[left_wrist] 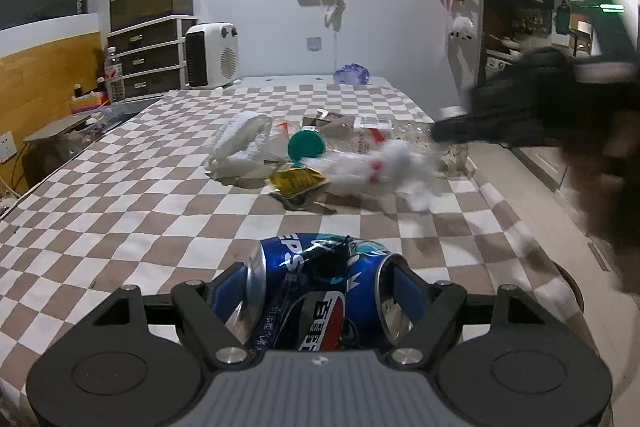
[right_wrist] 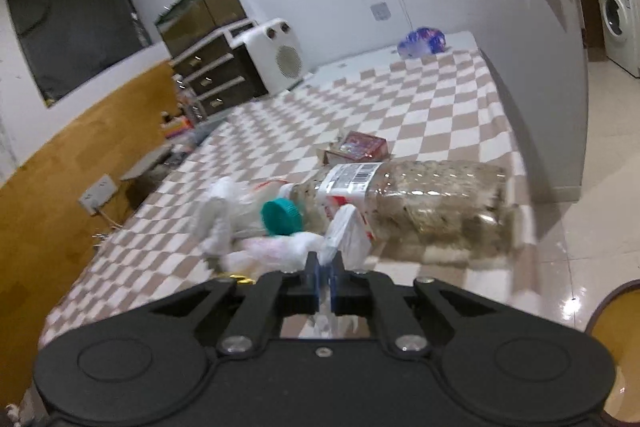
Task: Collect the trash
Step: 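Lift the Pepsi can with the left tool while the right tool grasps the white plastic bag, then lift the white plastic bag with the right tool beside the left tool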
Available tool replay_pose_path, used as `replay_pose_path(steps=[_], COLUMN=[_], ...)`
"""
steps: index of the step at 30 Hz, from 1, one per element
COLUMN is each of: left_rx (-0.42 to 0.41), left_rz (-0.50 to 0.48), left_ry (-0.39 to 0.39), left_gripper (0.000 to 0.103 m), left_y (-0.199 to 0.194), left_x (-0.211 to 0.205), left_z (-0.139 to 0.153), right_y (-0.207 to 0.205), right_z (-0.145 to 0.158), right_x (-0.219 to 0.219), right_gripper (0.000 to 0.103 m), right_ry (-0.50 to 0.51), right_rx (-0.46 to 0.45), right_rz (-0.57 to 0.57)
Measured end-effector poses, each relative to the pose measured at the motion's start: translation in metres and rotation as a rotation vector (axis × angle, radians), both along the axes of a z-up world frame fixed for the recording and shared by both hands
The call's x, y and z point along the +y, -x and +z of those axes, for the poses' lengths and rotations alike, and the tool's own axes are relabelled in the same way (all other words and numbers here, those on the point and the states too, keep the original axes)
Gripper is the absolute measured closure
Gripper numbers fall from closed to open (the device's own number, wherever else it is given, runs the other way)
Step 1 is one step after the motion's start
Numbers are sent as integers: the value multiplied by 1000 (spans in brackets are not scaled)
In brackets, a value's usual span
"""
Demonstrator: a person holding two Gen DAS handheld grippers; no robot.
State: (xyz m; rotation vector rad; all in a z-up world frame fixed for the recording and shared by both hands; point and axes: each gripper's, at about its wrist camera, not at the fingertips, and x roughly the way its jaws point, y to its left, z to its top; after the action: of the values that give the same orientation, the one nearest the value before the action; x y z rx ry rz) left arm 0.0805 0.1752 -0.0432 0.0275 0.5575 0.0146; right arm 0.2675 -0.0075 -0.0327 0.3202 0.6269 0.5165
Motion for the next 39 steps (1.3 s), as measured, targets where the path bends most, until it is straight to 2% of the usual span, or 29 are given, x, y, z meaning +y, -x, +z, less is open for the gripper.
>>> replay_pose_path(steps=[4, 8, 9, 11, 12, 13, 15, 19, 25, 28, 31, 39], left_rx=[-8, -13, -12, -11, -10, -9, -9, -10, -11, -12, -10, 0], left_rz=[15, 23, 25, 28, 30, 31, 32, 34, 36, 42, 47, 34], left_ry=[2, 12, 13, 12, 9, 8, 6, 8, 9, 4, 4, -37], left_gripper=[25, 25, 25, 25, 25, 25, 25, 25, 25, 25, 25, 25], left_y=[-1, -1, -1, 0, 0, 1, 1, 1, 2, 2, 2, 4], left_x=[-2, 0, 0, -1, -1, -2, -2, -2, -1, -2, -4, -13], left_z=[-1, 0, 0, 1, 1, 1, 2, 2, 2, 3, 4, 4], right_y=[44, 82, 90, 102, 107, 111, 117, 123, 132, 130, 117, 68], right_z=[18, 22, 21, 16, 13, 11, 5, 0, 7, 20, 24, -17], right_x=[-27, -46, -47, -47, -46, -45, -45, -49, -57, -57, -44, 4], right_gripper=[98, 97, 93, 76, 62, 53, 49, 40, 32, 23, 22, 23], right_ry=[-8, 36, 67, 130, 162, 188, 227, 315, 479, 484, 475, 499], right_rx=[-8, 9, 8, -3, -11, -15, -3, 23, -25, -103, -155, -67], right_rz=[75, 161, 174, 188, 199, 205, 215, 221, 251, 252, 278, 342])
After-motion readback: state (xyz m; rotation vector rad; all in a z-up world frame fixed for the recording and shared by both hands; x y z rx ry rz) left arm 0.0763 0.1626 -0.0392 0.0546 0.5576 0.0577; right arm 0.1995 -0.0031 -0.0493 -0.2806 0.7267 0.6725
